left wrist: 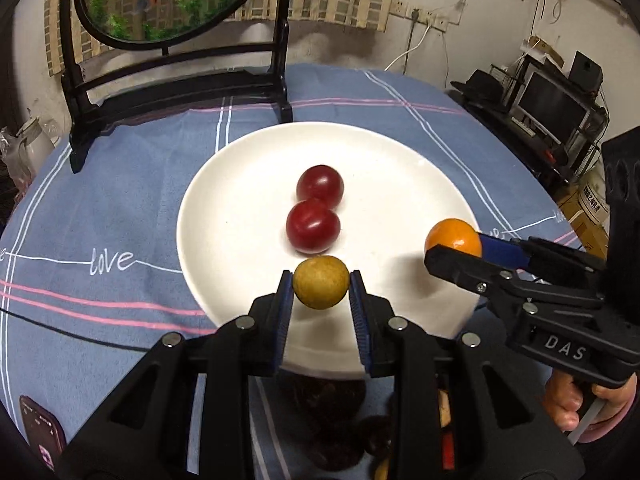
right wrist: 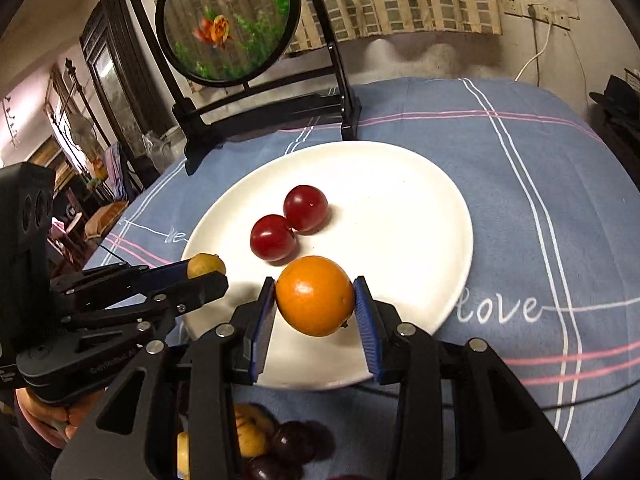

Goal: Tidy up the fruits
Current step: 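Lower the yellow-green fruit and small orange onto the plate and open both tools, then grasp a mandarin with the left tool while the right tool grasps a small orange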

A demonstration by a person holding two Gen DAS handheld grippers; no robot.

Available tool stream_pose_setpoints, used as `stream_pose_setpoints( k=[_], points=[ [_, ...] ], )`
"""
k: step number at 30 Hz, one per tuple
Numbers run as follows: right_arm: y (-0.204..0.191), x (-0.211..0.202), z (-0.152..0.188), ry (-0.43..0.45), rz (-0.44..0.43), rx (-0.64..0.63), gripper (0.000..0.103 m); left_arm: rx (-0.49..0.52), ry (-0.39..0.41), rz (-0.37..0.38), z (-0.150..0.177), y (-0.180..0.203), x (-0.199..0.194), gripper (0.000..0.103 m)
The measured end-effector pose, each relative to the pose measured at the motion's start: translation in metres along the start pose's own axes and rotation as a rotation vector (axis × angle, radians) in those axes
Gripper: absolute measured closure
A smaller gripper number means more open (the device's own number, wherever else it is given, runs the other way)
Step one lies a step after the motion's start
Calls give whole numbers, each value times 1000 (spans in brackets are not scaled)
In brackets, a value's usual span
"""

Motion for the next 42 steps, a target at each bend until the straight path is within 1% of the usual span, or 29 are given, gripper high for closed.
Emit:
stream_pose_setpoints(
  k=[3,8,9,10,11,12,13,14,15,18,20,22,25,26,28,30,31,34,35,37,39,42],
  points=[
    [5,4,-2,-10,11,-1,64,-8,-18,-2,0,-3,7,74],
    [15,14,4,-54,26,21,64,-9,-40,1,4,-3,12,74],
    [14,15,5,-58,29,19,64,-9,-36,2,4,-3,11,70],
    [14,16,6,-64,42,14,62,-6,-25,-7,3,-3,9,61],
    [13,15,7,-68,51,10,55,-3,-13,-27,2,-4,5,34],
    [12,14,7,-72,58,4,52,-10,23,-63,0,-8,-2,23],
    [9,10,7,-69,58,-5,50,-14,63,-89,-2,-11,-11,22],
    [5,5,6,-61,57,-16,47,-3,87,-100,-3,-13,-20,19],
    [0,-4,5,-44,60,-30,46,4,103,-105,-4,-14,-28,14],
    [-13,-23,7,-11,62,-56,46,-3,169,-129,-2,-23,-55,7],
    [-24,-40,14,17,55,-64,46,1,188,-138,5,-28,-69,6],
    [-38,-54,28,39,39,-86,45,-2,201,-121,18,-33,-82,5],
    [-55,-70,55,50,34,-112,45,-15,187,-99,37,-40,-90,5],
    [-59,-73,63,48,27,-116,45,-19,173,-96,46,-42,-91,5],
    [-69,-81,85,42,16,-117,45,-27,170,-92,57,-46,-93,5],
    [-73,-86,98,39,41,-121,45,-31,155,-93,70,-50,-90,5],
    [-76,-90,107,32,58,-129,45,-31,141,-95,76,-52,-88,5],
    [-85,-90,129,-13,66,-127,45,-44,109,-114,92,-60,-83,5],
    [-88,-87,137,-32,66,-120,45,-56,102,-112,96,-63,-83,5],
    [-91,-80,149,-68,54,-107,45,-90,87,-83,102,-69,-83,5],
    [-92,-71,157,-97,64,-94,45,-113,85,-76,104,-74,-85,5],
    [-93,-67,162,-111,77,-88,45,-128,88,-76,107,-78,-87,5]
  ],
)
Point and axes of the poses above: each gripper's, at about its wrist camera, not at the fingertips, and x roughly the way its jaws point, y to its right, z to its underside, the point moved 8 cm from there along x, roughly the way its jaws point, and after that the axes turned 15 degrees about -z, right-handed, at the moved point
